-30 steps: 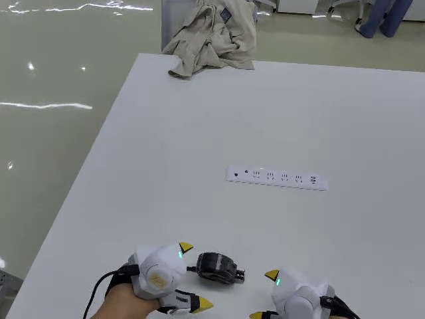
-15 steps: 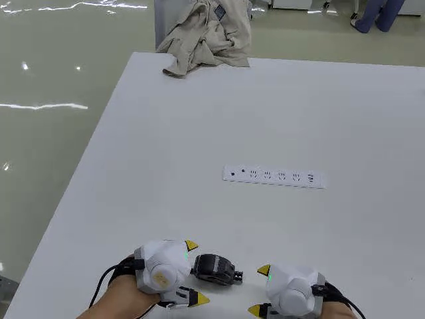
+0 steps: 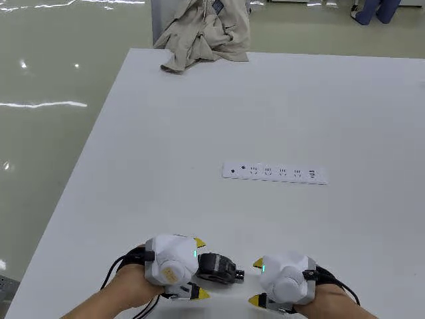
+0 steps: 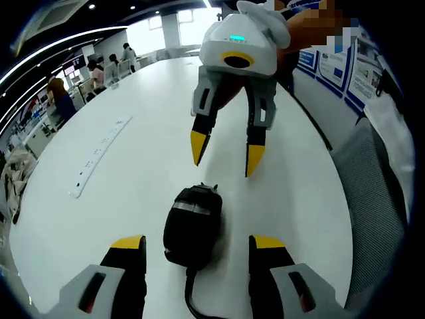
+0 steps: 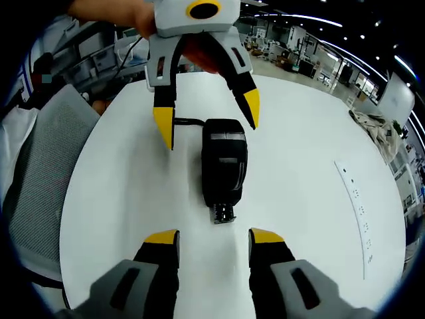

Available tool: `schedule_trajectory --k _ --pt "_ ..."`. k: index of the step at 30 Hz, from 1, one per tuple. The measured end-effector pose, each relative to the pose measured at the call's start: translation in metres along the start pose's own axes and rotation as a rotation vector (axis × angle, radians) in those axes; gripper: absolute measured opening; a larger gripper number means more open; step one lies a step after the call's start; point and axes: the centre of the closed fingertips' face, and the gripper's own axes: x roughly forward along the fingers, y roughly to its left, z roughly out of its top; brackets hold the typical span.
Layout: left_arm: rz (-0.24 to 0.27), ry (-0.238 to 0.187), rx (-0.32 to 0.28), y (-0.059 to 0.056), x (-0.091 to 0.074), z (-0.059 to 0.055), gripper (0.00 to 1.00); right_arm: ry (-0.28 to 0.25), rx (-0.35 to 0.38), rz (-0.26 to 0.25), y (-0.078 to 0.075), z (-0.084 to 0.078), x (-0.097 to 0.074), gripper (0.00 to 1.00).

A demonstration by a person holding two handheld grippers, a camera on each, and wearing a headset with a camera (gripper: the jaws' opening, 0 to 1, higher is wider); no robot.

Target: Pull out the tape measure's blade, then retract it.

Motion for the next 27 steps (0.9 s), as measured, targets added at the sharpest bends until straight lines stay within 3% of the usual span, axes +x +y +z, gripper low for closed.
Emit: schedule_trajectory --k 10,18,27 --pt "-0.041 -0.005 0.021 0.004 0.013 0.004 0.57 0.021 -0.040 0.032 -0.006 -0.006 0.010 0.40" --pt "-0.066 0.016 0.043 0.003 0.025 0.000 0.52 0.026 -0.053 0.055 -0.008 -0.005 0.021 0.40" --pt "-0.083 0.020 0.062 0.004 0.028 0.001 0.48 0.024 -0.053 0.064 -0.012 -0.009 0.026 0.37"
